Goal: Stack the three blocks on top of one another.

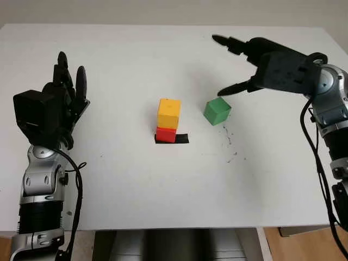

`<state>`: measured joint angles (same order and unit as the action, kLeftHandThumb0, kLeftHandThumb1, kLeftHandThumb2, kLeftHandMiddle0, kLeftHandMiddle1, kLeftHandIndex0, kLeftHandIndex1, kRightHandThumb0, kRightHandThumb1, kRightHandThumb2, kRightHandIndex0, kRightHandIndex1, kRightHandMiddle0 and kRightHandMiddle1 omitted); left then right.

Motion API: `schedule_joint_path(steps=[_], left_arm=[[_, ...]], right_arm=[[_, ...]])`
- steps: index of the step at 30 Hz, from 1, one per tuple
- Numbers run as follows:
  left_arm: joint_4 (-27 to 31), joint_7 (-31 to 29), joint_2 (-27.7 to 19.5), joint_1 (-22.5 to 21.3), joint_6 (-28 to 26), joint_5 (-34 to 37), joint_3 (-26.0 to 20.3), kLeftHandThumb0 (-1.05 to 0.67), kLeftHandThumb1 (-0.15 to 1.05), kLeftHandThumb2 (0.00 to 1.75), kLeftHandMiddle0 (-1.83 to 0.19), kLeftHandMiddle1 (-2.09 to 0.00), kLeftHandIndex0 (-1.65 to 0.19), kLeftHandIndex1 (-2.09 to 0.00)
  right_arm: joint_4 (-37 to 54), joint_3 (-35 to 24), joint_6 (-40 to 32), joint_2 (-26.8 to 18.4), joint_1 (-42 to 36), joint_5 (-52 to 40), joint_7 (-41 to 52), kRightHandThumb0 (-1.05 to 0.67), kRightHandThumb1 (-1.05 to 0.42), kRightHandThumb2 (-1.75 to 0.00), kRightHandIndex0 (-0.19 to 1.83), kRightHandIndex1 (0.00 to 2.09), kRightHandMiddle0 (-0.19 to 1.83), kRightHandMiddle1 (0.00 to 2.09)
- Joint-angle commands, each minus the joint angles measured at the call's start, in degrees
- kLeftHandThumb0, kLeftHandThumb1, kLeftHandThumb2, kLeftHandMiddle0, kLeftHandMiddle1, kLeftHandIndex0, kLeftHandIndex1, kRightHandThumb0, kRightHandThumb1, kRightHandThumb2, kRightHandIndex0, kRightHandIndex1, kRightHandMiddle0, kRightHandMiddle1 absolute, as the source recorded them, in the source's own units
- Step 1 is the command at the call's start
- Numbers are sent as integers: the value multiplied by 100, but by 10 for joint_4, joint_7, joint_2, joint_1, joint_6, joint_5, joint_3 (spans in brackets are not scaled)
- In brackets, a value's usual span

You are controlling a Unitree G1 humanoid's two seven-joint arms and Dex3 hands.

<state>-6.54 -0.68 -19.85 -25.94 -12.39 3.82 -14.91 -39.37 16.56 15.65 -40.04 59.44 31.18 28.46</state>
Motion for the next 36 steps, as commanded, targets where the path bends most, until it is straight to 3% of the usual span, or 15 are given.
schedule_joint_path(steps=[1, 7, 13, 19, 36], left_arm=[[8, 6, 4, 4, 3, -5, 2, -78, 105, 64, 19, -2, 15, -5], [11, 12, 4, 4, -2, -5, 1, -78, 105, 63, 18, -4, 14, -6], [8, 20, 5, -3, -1, -6, 1, -78, 105, 61, 18, -5, 13, -6], [6, 26, 4, -6, 1, -7, 0, -79, 105, 59, 16, -6, 11, -6], [6, -16, -9, 5, 6, -10, 14, -80, 105, 64, 19, -4, 14, -4]], right_arm=[[-15, 18, 22, -12, 20, 26, -16, -69, -85, -4, 13, 16, 22, 11], [-33, 53, 75, -20, 35, 89, -58, -76, -84, -5, 33, 20, 36, 13], [-18, 70, 107, -32, 39, 121, -58, -79, -85, -6, 21, 11, 33, 10], [-31, 73, 147, -31, 22, 134, -118, -76, -84, -5, 12, 5, 39, 11], [-45, 90, 153, -14, -17, 150, -191, -67, -81, -5, 18, 7, 53, 15]])
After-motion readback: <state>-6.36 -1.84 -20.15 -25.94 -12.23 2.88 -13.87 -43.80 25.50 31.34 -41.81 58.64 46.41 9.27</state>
